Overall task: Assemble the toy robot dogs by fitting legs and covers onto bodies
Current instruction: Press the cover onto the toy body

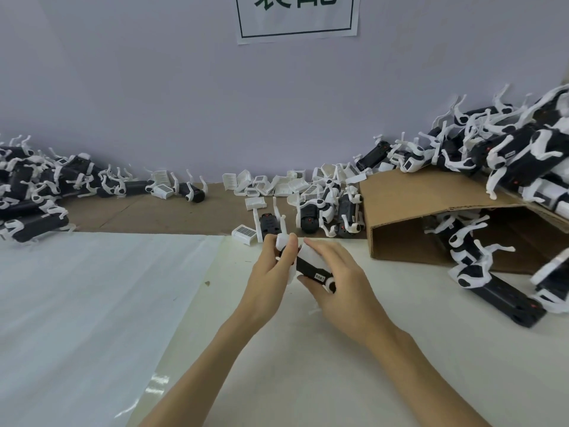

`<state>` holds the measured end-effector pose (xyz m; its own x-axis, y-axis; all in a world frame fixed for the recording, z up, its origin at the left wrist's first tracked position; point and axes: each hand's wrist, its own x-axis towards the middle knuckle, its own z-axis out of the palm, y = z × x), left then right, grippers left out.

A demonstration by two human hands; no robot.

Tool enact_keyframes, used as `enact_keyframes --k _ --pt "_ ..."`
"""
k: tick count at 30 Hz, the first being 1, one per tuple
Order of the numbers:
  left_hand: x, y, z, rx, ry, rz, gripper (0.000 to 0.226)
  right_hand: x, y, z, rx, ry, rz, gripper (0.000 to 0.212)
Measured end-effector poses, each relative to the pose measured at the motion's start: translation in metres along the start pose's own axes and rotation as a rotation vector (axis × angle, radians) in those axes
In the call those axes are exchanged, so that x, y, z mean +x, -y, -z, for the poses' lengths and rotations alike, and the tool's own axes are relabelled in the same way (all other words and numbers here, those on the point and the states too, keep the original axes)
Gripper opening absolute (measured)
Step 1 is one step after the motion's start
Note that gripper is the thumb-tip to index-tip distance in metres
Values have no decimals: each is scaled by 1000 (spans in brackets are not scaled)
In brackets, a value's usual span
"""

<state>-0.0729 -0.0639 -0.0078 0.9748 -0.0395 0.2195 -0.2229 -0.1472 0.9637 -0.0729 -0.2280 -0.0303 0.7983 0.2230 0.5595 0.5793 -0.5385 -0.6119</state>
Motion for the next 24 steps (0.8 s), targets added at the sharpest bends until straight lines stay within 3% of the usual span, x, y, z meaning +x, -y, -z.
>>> enact_keyframes --k 3,6,13,16,24 --pt "0 -2 5 35 34 -44 53 -3 3 3 256 -8 -101 35" --pt "0 -3 6 108 45 -57 52 -2 1 4 358 -88 -155 25" --pt "1 1 5 105 43 -51 50 -5 0 1 205 -104 -70 32" --pt "1 0 3 109 51 -64 57 -6 0 -2 257 -139 -94 32" --pt "2 1 6 114 35 -4 44 -5 -2 -4 369 -164 -155 25"
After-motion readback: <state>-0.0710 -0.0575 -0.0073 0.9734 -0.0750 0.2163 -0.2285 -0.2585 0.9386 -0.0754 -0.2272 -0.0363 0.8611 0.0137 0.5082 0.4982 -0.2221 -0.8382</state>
